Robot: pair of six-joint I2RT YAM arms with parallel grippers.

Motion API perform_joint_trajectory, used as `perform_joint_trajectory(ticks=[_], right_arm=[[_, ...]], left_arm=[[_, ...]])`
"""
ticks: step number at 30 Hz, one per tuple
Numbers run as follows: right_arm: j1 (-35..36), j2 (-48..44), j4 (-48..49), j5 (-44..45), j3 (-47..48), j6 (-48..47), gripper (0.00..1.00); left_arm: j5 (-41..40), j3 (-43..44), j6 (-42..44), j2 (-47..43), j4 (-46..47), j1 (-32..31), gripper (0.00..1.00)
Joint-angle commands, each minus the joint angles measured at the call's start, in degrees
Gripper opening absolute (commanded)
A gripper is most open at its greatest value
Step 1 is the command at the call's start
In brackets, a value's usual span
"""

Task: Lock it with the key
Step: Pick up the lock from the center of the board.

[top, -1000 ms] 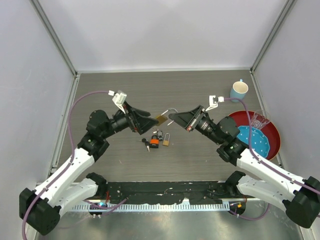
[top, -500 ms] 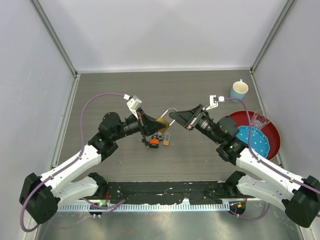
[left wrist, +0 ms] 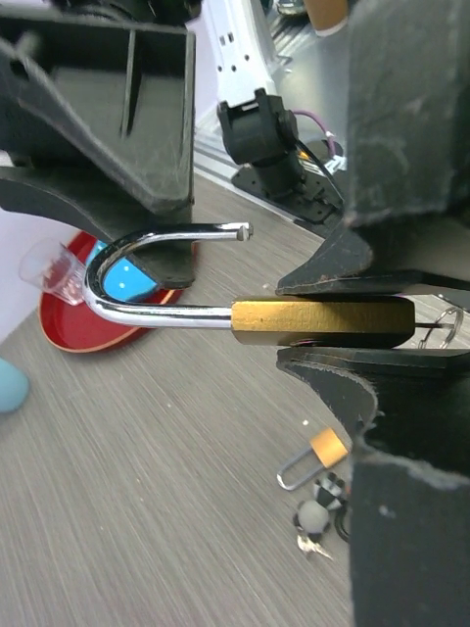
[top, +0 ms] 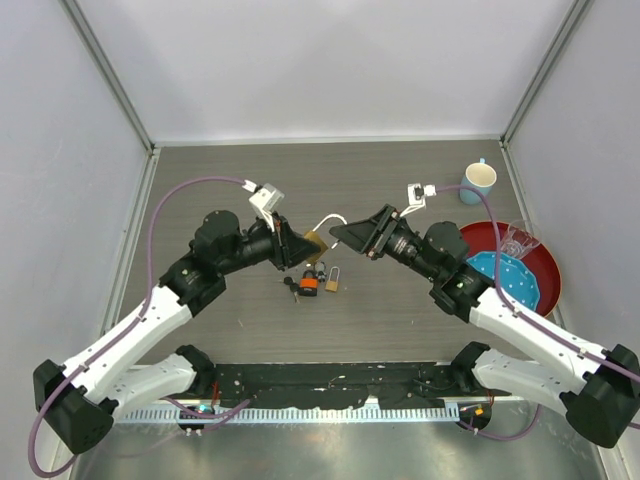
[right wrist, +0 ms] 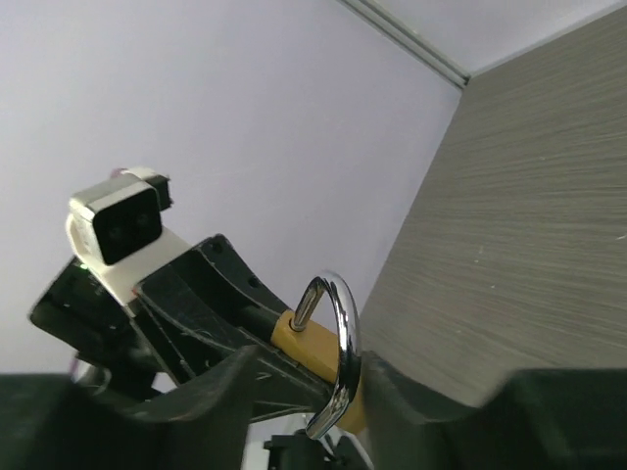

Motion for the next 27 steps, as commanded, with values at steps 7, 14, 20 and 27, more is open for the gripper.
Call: perform_joint_trajectory(ticks=[7,14,20,27], right_arm=[[-3.85,-1.72,-17.46,-2.26,8.49,-20.60,0.82],[-7.64,1.96,-20.46,-21.05,12.45,-31.94,0.84],[-7.55,7.24,-10.98,-39.69,11.32,-28.18,0.78],[-7.46,7.51,-13.61,-42.16,10.70,-30.55,0.64]], left_arm=[[4.60,16.33,12.51,2.49,-22.94,0.49,0.00],[14.26,20.21,16.65,4.43,-31.82,0.40,0.00],[21.31,19.77,16.91,5.92,-32.27,0.40,0.00],[21.93,18.89,16.30,5.40,-30.07,0.40,0.00]])
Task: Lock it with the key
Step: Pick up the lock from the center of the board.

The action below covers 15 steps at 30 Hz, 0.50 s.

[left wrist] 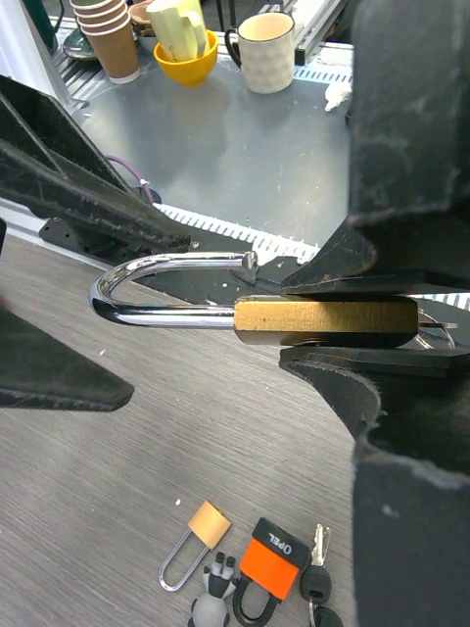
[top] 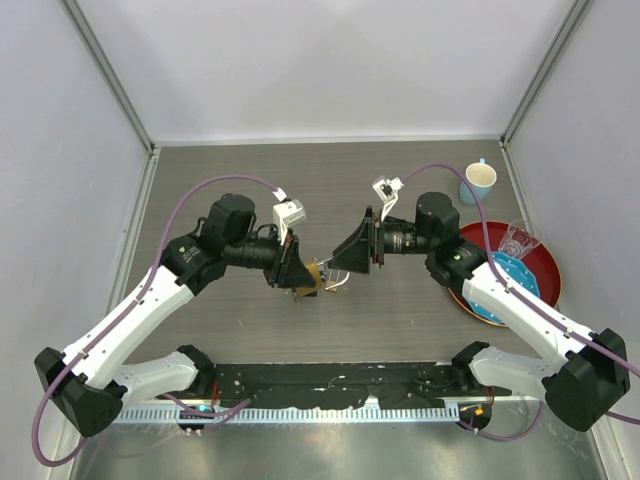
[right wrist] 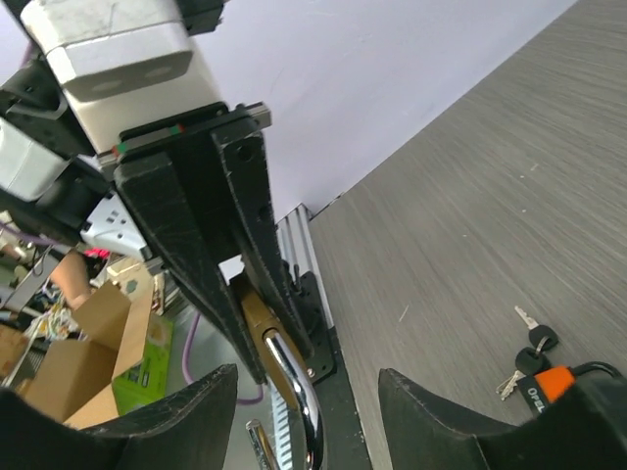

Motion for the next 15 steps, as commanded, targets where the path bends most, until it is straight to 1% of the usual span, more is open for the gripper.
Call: perform_joint_trajectory(ticks=[1,3,8,11,12,14,15], right_arm=[[0.23,-0.71,3.83,-6.79,-0.17,-0.81,0.62],[0.93,-0.27,4.63,-7.67,-0.52,-0.71,0.57],[2.43,0.87,5.16,-6.27,-0.70,-0.71,0.46],[3.22,1.66,6.12,-5.13,-0.78,-0.10,0.32],[3.48,1.84,7.17,-5.04,-0.87,0.43,0.20],[3.57,1.84,7.79,-3.81,-1.40,0.96,0.08],[3.48,1.67,10.23,-3.46,-1.92,2.61,0.02]], left_arm=[[4.38,2.37,-0.31,-1.73,5.44,0.10,0.00],[4.47,2.19,-0.40,-1.64,5.97,0.10,0.00],[5.34,1.14,-2.15,-1.47,9.21,0.10,0.00],[5.87,0.35,-2.95,-1.64,11.15,0.10,0.00],[5.96,0.17,-3.21,-1.64,11.42,0.10,0.00],[5.79,-0.36,-3.57,-1.73,12.38,0.10,0.00],[5.61,-0.53,-3.74,-1.90,12.56,0.10,0.00]])
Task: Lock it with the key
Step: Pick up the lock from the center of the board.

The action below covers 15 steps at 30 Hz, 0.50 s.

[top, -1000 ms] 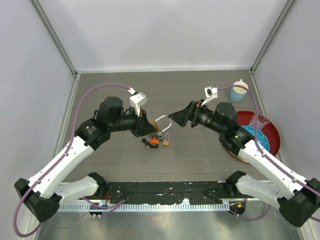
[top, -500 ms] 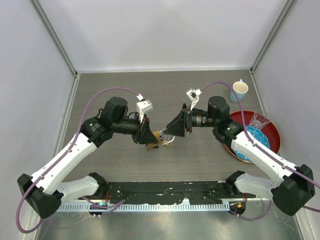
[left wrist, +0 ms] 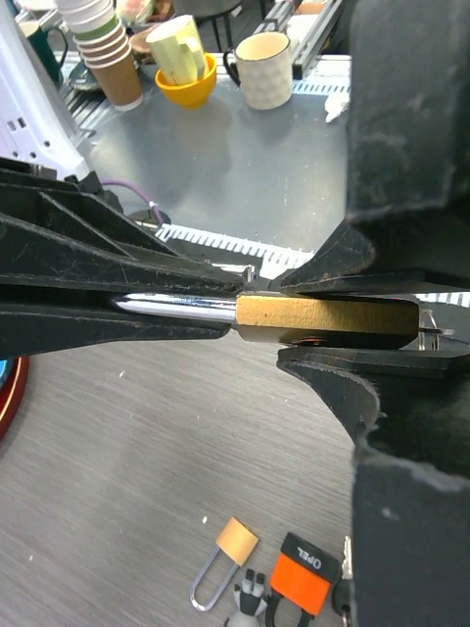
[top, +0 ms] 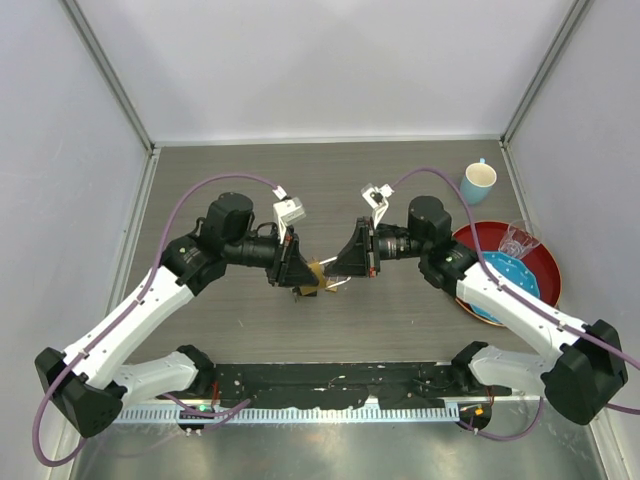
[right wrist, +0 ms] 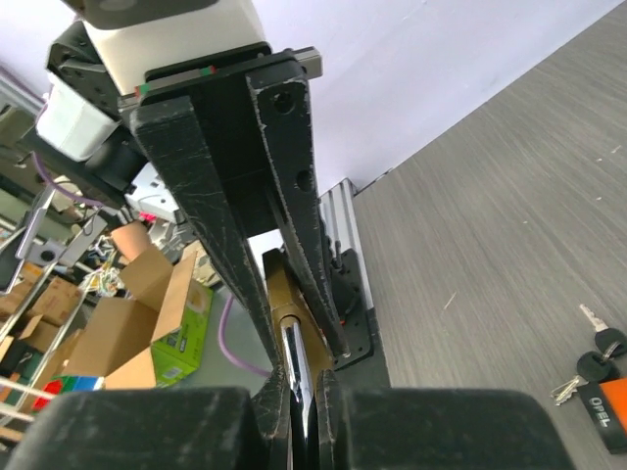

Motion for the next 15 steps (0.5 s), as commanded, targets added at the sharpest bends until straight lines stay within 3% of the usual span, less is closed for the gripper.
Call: perform_joint_trajectory(ticks=[1,3,7,12,15], right_arm=[[0.49,-0.50,8.46,2.29,-1.51,3.41,0.02],[0.58,-1.90,11.36,4.66,-3.53,5.78,0.02],[0.58,-5.15,14.62,9.49,-6.26,9.56,0.02],[0.49,-9.89,19.54,15.11,-9.60,14.40,0.02],[0.58,-12.36,21.74,17.75,-10.92,16.87,0.02]], left_arm=[[2.40,-0.23,-2.37,-1.80,8.94,0.10,0.00],[0.82,-1.02,-2.54,-2.32,9.90,0.10,0.01],[-2.79,-3.39,-4.38,-4.86,13.68,0.10,0.20],[-5.86,-7.61,-6.14,-8.12,21.49,0.10,0.37],[-7.36,-9.72,-7.46,-10.14,25.98,0.10,0.60]])
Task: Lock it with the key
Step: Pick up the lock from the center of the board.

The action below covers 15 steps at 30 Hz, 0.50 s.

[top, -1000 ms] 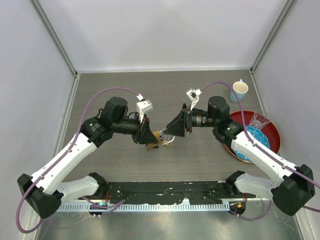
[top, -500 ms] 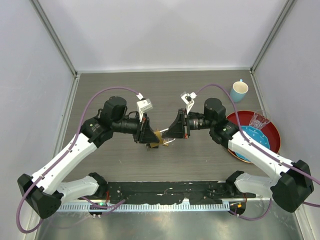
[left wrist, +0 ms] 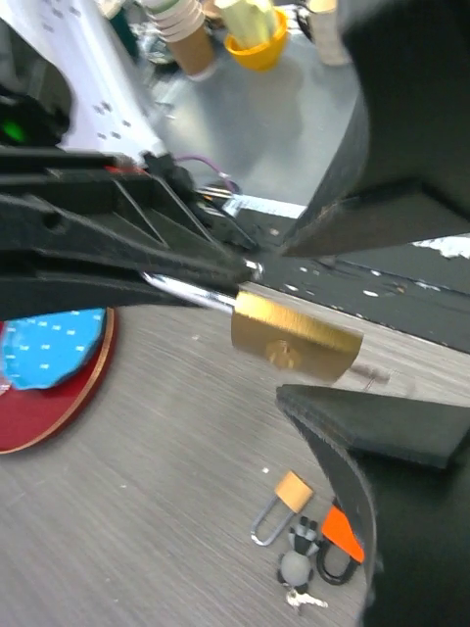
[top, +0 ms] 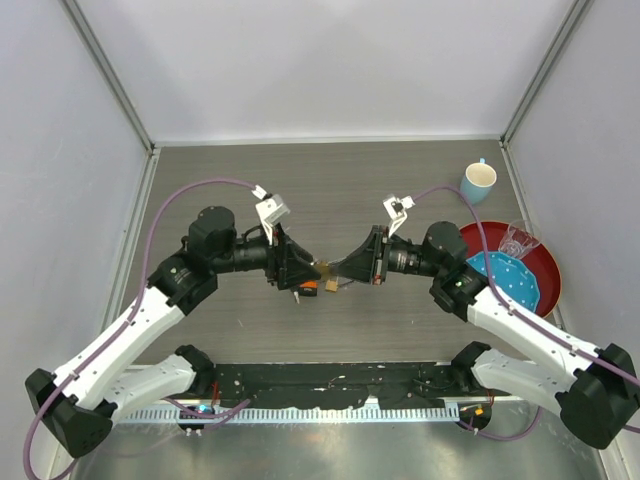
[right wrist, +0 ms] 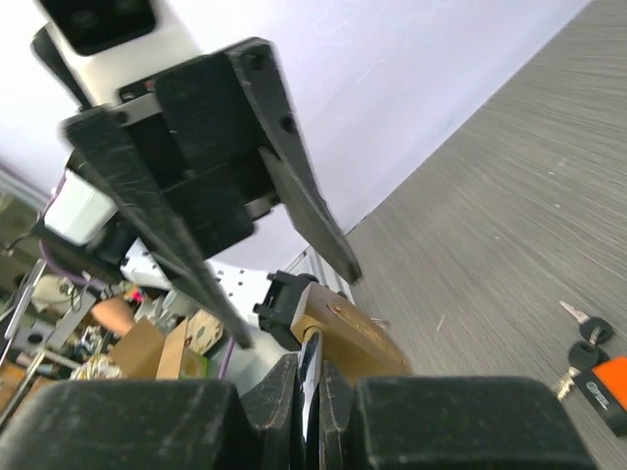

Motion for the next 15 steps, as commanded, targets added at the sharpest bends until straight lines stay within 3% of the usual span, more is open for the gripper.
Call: perform_joint_trajectory(ticks=[1,6,15], right_arm=[[-0.34,-4.93,9.81,8.67,-0.93,5.52,0.02],[-0.34,-7.13,10.25,10.16,-1.29,7.02,0.02],[-0.34,-11.09,14.56,13.33,-2.95,13.78,0.02]], left_arm=[[-2.60,-2.13,-3.27,-3.92,13.54,0.14,0.65],[-3.47,-4.07,-4.50,-5.15,17.52,0.14,0.80],[-4.88,-9.96,-5.37,-6.91,33.84,0.14,0.87]])
